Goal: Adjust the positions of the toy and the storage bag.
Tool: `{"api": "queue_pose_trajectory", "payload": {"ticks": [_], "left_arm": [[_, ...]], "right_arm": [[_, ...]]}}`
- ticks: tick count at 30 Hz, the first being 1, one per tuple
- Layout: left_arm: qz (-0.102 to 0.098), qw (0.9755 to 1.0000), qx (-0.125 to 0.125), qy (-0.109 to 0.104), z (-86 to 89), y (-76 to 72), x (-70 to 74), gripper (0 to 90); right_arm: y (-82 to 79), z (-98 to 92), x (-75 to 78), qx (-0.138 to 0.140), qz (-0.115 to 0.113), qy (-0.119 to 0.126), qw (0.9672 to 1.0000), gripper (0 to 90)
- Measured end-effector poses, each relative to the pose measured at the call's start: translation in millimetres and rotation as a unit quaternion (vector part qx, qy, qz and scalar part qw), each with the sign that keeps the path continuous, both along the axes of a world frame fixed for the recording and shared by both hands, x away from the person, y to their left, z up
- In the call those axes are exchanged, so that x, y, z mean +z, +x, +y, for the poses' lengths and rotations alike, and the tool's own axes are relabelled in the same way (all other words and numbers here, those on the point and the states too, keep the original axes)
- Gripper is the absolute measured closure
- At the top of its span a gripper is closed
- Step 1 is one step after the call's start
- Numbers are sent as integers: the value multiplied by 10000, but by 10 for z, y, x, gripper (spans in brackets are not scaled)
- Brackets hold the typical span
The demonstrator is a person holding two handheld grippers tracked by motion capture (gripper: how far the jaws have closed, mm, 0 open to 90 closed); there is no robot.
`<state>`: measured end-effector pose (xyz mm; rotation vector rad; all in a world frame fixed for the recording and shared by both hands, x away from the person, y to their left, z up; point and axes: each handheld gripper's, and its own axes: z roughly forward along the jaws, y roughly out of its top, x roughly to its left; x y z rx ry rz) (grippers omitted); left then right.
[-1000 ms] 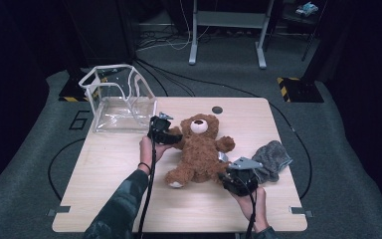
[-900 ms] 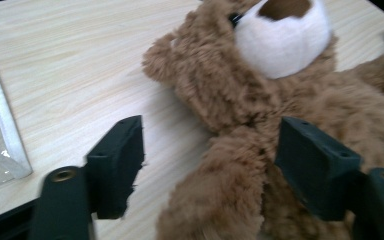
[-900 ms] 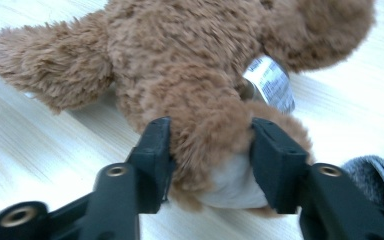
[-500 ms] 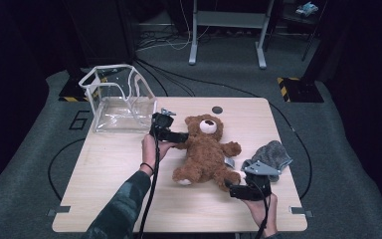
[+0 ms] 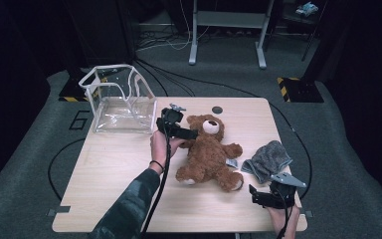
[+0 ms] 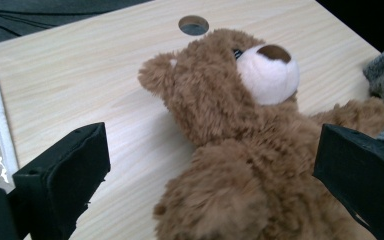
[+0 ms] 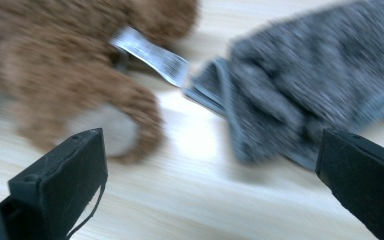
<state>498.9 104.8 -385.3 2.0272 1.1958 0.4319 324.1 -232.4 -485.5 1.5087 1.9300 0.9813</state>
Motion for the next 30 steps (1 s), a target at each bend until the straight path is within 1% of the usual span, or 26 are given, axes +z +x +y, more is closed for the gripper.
{"api": "queue_pose_trajectory", "payload": {"ticks": [1, 2, 3, 4, 5, 6, 7, 9, 10, 11, 12, 13, 14, 15, 16, 18, 20, 22, 23, 24, 25, 26, 27, 28, 29, 30], "left_arm": [[-16, 10000, 26, 53, -38, -3, 8, 3], [-16, 10000, 26, 53, -38, -3, 8, 1], [-11, 10000, 30, 63, -76, -1, 9, 1], [-7, 9999, 105, 60, -166, 8, 1, 1], [-7, 9999, 105, 60, -166, 8, 1, 0], [35, 9999, 121, 82, -247, 20, -2, 1], [35, 9999, 121, 82, -247, 20, -2, 1], [63, 9998, 102, 141, -383, 36, -6, 0], [83, 9997, 78, 224, -483, 47, -14, 0], [83, 9997, 78, 224, -483, 47, -14, 0], [117, 9996, 70, 241, -531, 56, -23, 0], [129, 9997, 73, 216, -574, 67, -34, 0], [133, 9996, 76, 257, -619, 77, -46, 0], [157, 9995, 66, 256, -661, 88, -65, 0], [180, 9994, 102, 292, -732, 104, -99, 0], [208, 9993, 79, 304, -766, 118, -124, 0], [285, 9987, 148, 389, -873, 148, -204, 0], [294, 9984, 184, 440, -921, 160, -249, 0], [294, 9984, 184, 440, -921, 160, -249, 0], [298, 9983, 197, 451, -932, 165, -268, 0], [242, 9983, 310, 431, -949, 174, -306, 0], [252, 9981, 361, 427, -953, 177, -326, 0], [252, 9981, 361, 427, -953, 177, -326, 0], [214, 9982, 400, 404, -962, 180, -351, 0], [222, 9981, 412, 388, -972, 181, -376, 0], [213, 9980, 419, 416, -986, 181, -399, 0]], "right_arm": [[-6, -38, -35, -60, 8, -14, 10000, 0], [-6, -38, -35, -60, 8, -14, 10000, 0], [-12, -70, -70, -132, 45, -28, 9999, 0], [-11, -127, -135, -222, 120, -79, 9997, 0], [-11, -127, -135, -222, 120, -79, 9997, 0], [-4, -178, -189, -331, 166, -154, 9992, 0], [-4, -178, -189, -331, 166, -154, 9992, 0], [17, -237, -250, -449, 206, -228, 9985, 0], [22, -242, -257, -468, 225, -233, 9984, 0], [22, -242, -257, -468, 225, -233, 9984, 0], [33, -262, -279, -507, 240, -280, 9980, 0], [45, -273, -296, -528, 288, -274, 9978, 0], [64, -299, -328, -566, 335, -278, 9974, 0], [64, -299, -328, -566, 335, -278, 9974, 0], [81, -318, -357, -605, 374, -303, 9970, 0], [91, -333, -370, -587, 378, -323, 9970, 0], [106, -362, -421, -607, 479, -332, 9965, 0], [106, -358, -432, -612, 441, -375, 9964, 0], [106, -358, -432, -612, 441, -375, 9964, 0], [100, -364, -429, -568, 432, -378, 9967, 0], [108, -362, -447, -585, 454, -346, 9967, 0], [110, -365, -447, -550, 462, -357, 9968, 0], [110, -365, -447, -550, 462, -357, 9968, 0], [111, -356, -444, -594, 482, -331, 9965, 0], [122, -364, -447, -570, 458, -347, 9967, 0], [136, -362, -446, -609, 503, -265, 9965, 0]]}}
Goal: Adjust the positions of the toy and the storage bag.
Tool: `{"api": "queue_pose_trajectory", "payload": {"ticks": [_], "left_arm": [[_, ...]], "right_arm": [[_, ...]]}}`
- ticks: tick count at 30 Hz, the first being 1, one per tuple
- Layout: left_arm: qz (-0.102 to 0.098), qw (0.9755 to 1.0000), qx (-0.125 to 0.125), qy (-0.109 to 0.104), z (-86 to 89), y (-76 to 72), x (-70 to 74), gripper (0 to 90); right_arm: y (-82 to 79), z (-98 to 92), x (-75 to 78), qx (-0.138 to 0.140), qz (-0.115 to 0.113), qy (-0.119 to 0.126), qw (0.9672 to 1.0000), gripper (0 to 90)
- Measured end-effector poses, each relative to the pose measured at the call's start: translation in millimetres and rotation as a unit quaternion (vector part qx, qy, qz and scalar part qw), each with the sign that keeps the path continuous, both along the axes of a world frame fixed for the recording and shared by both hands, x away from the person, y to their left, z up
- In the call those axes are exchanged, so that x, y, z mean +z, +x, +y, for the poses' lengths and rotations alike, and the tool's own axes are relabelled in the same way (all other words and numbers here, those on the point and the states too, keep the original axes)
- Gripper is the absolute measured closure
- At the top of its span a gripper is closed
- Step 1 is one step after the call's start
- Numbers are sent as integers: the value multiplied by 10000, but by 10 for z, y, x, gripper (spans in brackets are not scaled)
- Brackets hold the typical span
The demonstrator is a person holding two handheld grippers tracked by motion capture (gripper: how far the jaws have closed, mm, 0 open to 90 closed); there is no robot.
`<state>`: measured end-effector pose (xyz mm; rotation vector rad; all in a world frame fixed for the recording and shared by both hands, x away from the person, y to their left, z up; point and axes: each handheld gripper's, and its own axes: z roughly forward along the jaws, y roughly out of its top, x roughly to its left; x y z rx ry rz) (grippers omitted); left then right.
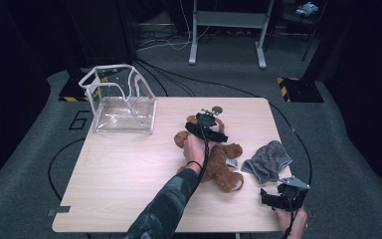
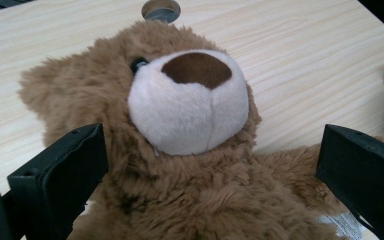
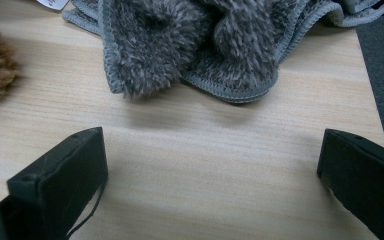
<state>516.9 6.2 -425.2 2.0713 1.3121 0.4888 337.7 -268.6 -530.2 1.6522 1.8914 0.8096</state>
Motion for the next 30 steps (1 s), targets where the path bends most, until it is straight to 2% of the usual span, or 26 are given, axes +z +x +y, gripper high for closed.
{"api": "queue_pose_trajectory", "payload": {"ticks": [3, 8, 9, 10, 14, 15, 17, 19, 21, 22, 23, 24, 25, 26, 28, 29, 30], "left_arm": [[32, 10000, 22, 82, -28, 22, -80, 0], [41, 9998, 82, 189, -46, 46, -133, 0], [71, 9993, 87, 367, -58, 55, -184, 0], [82, 9989, 107, 447, -63, 58, -212, 0], [120, 9980, 168, 597, -68, 72, -264, 0], [137, 9972, 190, 708, -77, 68, -285, 1], [143, 9971, 218, 713, -80, 67, -301, 1], [149, 9961, 252, 831, -75, 61, -347, 2], [288, 9957, 275, 839, -31, 77, -389, 3], [452, 9960, 330, 691, 49, 97, -425, 6], [506, 9963, 361, 586, 70, 106, -442, 9], [641, 9959, 376, 515, 97, 117, -453, 13], [641, 9959, 376, 515, 97, 117, -453, 27], [653, 9962, 384, 421, 107, 114, -469, 64], [675, 9960, 332, 485, 104, 113, -467, 152], [609, 9966, 298, 475, 90, 101, -469, 152], [581, 9967, 269, 495, 79, 92, -466, 211]], "right_arm": [[7, 6, -1, 22, -14, -30, 10000, 0], [10, 4, -3, 46, -28, -43, 10000, 0], [10, 5, -4, 58, -48, -62, 10000, 0], [10, 8, -3, 60, -53, -66, 9999, 0], [12, 6, -4, 61, -47, -54, 10000, 0], [12, 6, -4, 61, -48, -56, 10000, 0], [13, 5, -5, 63, -47, -53, 10000, 0], [11, 6, -4, 66, -48, -54, 10000, 0], [12, 6, -5, 61, -48, -54, 10000, 0], [13, 4, -5, 67, -50, -58, 9999, 0], [13, 3, -6, 82, -51, -72, 9999, 0], [14, 5, -6, 78, -48, -68, 9999, 0], [15, 4, -5, 92, -39, -75, 9999, 0], [16, 5, -5, 88, -36, -70, 9999, 0], [17, 5, -5, 87, -35, -71, 9999, 0], [17, 5, -5, 87, -35, -71, 9999, 0], [17, 5, -5, 88, -36, -72, 9999, 0]]}}
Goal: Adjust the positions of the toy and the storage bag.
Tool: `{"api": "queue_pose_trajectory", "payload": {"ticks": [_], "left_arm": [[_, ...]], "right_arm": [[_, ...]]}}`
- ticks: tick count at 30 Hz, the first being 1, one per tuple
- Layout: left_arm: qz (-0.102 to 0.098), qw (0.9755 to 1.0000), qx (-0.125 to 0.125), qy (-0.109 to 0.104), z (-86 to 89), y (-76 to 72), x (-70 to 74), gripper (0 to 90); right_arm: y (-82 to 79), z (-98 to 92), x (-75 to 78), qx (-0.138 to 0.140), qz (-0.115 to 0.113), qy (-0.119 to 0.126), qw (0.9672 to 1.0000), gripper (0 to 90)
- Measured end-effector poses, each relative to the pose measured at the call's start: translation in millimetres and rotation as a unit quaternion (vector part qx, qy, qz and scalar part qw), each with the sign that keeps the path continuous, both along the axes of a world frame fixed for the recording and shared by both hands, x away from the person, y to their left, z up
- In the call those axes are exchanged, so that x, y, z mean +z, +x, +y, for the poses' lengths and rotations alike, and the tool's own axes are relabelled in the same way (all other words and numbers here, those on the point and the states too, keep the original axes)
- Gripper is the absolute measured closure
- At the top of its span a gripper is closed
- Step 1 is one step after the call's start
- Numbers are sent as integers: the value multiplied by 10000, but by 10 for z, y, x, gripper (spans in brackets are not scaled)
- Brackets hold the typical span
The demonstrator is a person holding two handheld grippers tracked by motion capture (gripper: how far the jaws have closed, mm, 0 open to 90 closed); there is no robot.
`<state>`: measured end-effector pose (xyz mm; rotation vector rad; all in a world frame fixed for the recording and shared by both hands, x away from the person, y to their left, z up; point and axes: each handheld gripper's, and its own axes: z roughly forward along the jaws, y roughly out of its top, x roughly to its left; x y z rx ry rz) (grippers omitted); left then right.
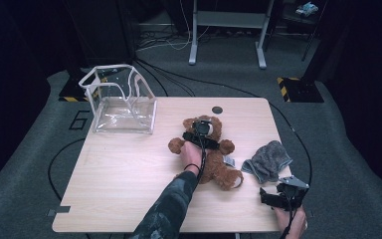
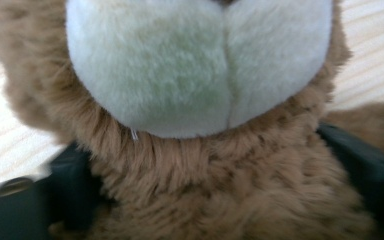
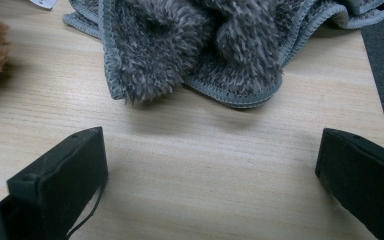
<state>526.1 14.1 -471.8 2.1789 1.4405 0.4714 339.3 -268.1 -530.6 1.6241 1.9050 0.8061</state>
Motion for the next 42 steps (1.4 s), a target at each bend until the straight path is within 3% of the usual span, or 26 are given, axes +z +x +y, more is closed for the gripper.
{"api": "queue_pose_trajectory", "payload": {"ticks": [1, 5, 8, 15, 16, 18, 19, 21, 22, 25, 26, 28, 29, 31, 32, 35, 42], "left_arm": [[-108, 9999, -76, 27, -2, -25, 3, 323], [-264, 9995, -166, 20, 13, -56, 8, 447], [-447, 9985, -315, -1, 38, -93, 33, 491], [-636, 9966, -388, -360, 159, -143, 85, 529], [-762, 9949, -395, -528, 212, -164, 113, 532], [-840, 9940, -429, -555, 235, -173, 128, 538], [-1005, 9915, -433, -700, 291, -212, 183, 543], [-1155, 9892, -471, -770, 328, -236, 226, 551], [-1155, 9892, -471, -770, 328, -236, 226, 553], [-1410, 9845, -512, -912, 376, -282, 301, 554], [-1555, 9812, -541, -1004, 402, -314, 350, 557], [-1685, 9786, -558, -1044, 444, -344, 404, 558], [-1685, 9786, -558, -1044, 444, -344, 404, 558], [-1891, 9734, -571, -1156, 515, -380, 472, 559], [-1940, 9723, -580, -1167, 539, -387, 493, 558], [-2016, 9697, -625, -1234, 600, -403, 543, 558], [-2046, 9675, -731, -1295, 744, -444, 671, 557]], "right_arm": [[1, 0, 0, 8, -7, -4, 10000, 0], [0, -1, 0, 2, 2, -1, 10000, 0], [1, -2, 0, 3, 7, 1, 10000, 0], [2, 0, 1, -67, 10, 28, 10000, 0], [2, 0, 1, -69, 11, 31, 10000, 0], [3, -1, 1, -70, 13, 35, 10000, 0], [3, -6, 2, -60, 22, 22, 10000, 0], [3, -6, 2, -62, 25, 26, 10000, 0], [3, -7, 2, -65, 26, 24, 10000, 0], [6, -7, 1, -96, 13, 40, 9999, 0], [7, -10, 1, -97, 8, 39, 9999, 0], [7, -11, 1, -96, 9, 37, 9999, 0], [7, -11, 1, -96, 9, 37, 9999, 0], [7, -11, 1, -101, 9, 35, 9999, 0], [8, -9, 1, -118, 2, 48, 9999, 0], [9, -9, 0, -115, -2, 44, 9999, 0], [9, -9, 0, -117, -1, 47, 9999, 0]]}}
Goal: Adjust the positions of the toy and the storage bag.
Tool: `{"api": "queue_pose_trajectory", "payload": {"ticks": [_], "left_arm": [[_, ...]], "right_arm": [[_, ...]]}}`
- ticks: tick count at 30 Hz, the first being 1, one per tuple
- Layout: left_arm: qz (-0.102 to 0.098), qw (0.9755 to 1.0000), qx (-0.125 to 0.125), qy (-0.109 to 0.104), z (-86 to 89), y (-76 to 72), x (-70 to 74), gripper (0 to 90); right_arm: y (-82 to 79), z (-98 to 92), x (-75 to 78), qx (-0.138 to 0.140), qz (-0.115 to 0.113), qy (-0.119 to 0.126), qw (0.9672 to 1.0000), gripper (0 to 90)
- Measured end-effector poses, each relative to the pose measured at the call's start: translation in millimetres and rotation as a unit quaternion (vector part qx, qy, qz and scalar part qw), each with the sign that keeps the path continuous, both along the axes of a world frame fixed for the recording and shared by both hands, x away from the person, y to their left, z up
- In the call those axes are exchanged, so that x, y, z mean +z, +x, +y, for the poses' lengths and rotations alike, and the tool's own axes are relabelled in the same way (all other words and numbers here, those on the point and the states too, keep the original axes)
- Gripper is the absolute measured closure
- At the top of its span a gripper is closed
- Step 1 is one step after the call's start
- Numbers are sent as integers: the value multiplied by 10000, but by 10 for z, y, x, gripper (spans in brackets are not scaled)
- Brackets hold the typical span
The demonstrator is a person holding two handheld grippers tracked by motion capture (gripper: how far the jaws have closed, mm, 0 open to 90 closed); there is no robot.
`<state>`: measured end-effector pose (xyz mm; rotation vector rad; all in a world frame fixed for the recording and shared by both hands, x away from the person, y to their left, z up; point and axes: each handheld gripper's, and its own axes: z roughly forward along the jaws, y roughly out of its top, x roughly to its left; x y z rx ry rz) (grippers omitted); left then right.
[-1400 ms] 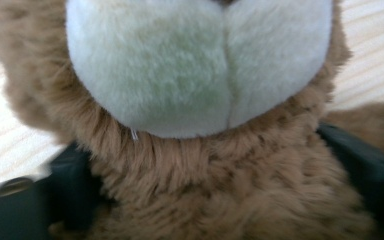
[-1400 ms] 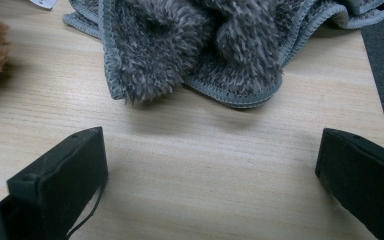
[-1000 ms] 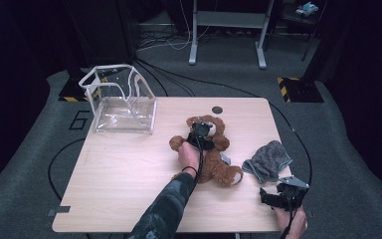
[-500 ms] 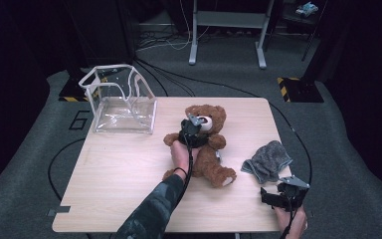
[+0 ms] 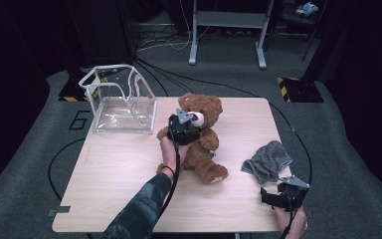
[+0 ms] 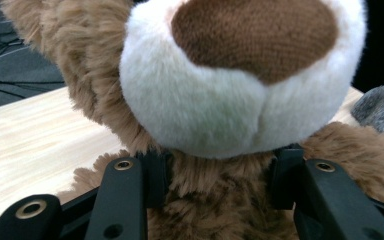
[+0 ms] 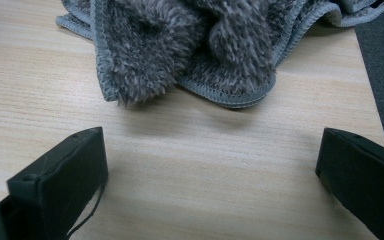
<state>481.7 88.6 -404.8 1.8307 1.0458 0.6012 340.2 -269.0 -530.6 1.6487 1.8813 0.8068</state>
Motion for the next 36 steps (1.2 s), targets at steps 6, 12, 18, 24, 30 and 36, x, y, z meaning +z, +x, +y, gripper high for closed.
{"api": "queue_pose_trajectory", "payload": {"ticks": [6, 12, 18, 24, 30, 36], "left_arm": [[42, 9999, -93, 13, 170, -33, 130, 557], [63, 9999, -137, -2, 348, -80, 236, 556], [47, 10000, -69, 29, 562, -148, 328, 554], [7, 10000, 29, -5, 806, -230, 426, 554], [30, 9999, 149, 12, 1034, -300, 465, 551], [122, 9995, 299, 48, 1352, -404, 507, 550]], "right_arm": [[0, 0, 0, 1, 0, -1, 10000, 0], [0, 0, 0, 1, 1, -1, 10000, 0], [-2, 1, 2, 0, 18, 10, 10000, 0], [-2, -1, 1, 8, 6, -14, 10000, 0], [-2, 2, 1, -14, 1, 8, 10000, 0], [-3, -1, -1, -29, 0, -10, 10000, 0]]}}
